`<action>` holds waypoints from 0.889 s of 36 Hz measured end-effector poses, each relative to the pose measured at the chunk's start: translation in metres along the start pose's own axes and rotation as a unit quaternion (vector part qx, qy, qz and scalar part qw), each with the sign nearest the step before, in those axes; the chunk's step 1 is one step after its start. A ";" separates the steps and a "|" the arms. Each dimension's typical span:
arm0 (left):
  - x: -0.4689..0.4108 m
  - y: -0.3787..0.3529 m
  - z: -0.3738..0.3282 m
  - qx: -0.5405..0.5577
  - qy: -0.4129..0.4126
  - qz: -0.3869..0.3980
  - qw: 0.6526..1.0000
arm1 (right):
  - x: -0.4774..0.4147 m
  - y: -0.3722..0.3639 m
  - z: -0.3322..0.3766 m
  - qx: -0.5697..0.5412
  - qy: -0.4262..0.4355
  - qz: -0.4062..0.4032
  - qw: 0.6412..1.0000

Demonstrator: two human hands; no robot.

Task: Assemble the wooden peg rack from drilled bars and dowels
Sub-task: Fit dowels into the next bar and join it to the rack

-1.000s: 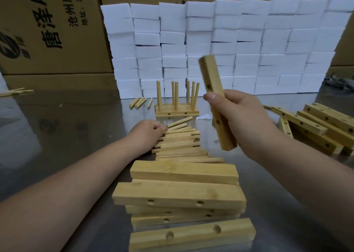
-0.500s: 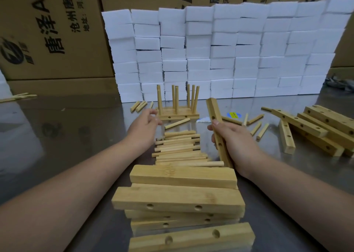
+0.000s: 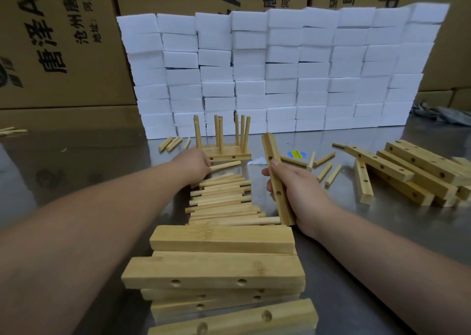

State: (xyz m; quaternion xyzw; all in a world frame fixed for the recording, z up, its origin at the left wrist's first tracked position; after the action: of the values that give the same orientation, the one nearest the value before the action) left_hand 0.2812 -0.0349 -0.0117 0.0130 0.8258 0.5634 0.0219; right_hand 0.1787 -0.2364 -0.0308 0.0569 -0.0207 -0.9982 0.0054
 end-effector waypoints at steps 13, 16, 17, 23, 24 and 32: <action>0.066 0.018 -0.014 0.266 -0.076 0.004 0.961 | 0.002 0.001 -0.002 -0.032 -0.041 -0.009 0.999; 0.081 0.011 -0.023 0.241 -0.112 0.061 0.962 | 0.002 0.000 -0.001 -0.039 -0.039 -0.001 0.998; 0.084 0.011 -0.025 0.232 -0.121 0.070 0.963 | 0.002 0.000 -0.001 -0.045 -0.039 0.000 0.998; 0.092 0.022 -0.036 0.186 -0.153 0.067 0.968 | 0.002 0.003 0.001 -0.022 -0.020 -0.011 0.999; 0.092 0.022 -0.037 0.181 -0.152 0.065 0.970 | 0.002 0.003 0.002 -0.018 -0.016 -0.012 1.000; 0.090 0.031 -0.035 0.218 -0.132 0.020 0.967 | 0.001 0.000 0.004 -0.034 0.009 0.005 0.999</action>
State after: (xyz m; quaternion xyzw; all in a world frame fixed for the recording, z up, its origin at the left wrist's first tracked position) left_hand 0.1890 -0.0523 0.0282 0.1084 0.9181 0.3633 0.1156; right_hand 0.1769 -0.2360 -0.0271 0.0658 0.0127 -0.9977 0.0121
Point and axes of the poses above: each hand's wrist, its own x-axis away from the middle knuckle, its own y-axis out of the back of the hand, z = x × y, the point moved 7 cm from there along -x, towards the middle knuckle, and after that the axes turned 5 degrees about z, right-handed, at the moved point
